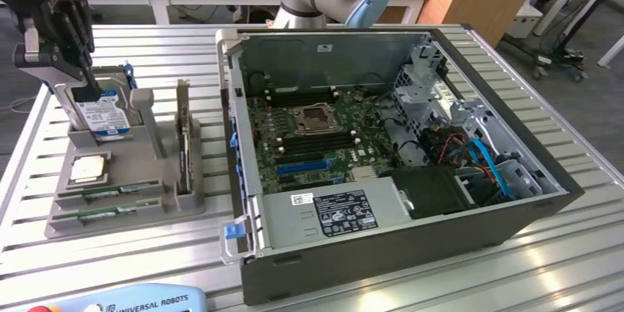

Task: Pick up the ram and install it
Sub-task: 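Pick up the ram and move it above insertion slot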

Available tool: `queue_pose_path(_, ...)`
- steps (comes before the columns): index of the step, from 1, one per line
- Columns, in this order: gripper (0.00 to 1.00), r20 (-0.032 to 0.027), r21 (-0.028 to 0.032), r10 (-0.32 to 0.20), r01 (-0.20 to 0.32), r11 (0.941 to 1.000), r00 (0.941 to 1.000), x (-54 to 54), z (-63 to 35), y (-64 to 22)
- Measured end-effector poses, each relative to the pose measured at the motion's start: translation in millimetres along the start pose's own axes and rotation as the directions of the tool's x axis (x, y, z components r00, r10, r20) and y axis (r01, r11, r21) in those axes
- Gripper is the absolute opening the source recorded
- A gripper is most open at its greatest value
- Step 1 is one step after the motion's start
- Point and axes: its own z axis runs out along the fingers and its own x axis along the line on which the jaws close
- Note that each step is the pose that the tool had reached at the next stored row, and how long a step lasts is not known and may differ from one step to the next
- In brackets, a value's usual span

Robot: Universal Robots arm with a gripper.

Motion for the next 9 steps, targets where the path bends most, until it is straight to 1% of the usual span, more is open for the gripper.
queue_pose_path(9, 0.1, 0.0001, -0.0009, 0.0, 0.0, 1.0, 1.0, -0.1, 2.9, 1.9)
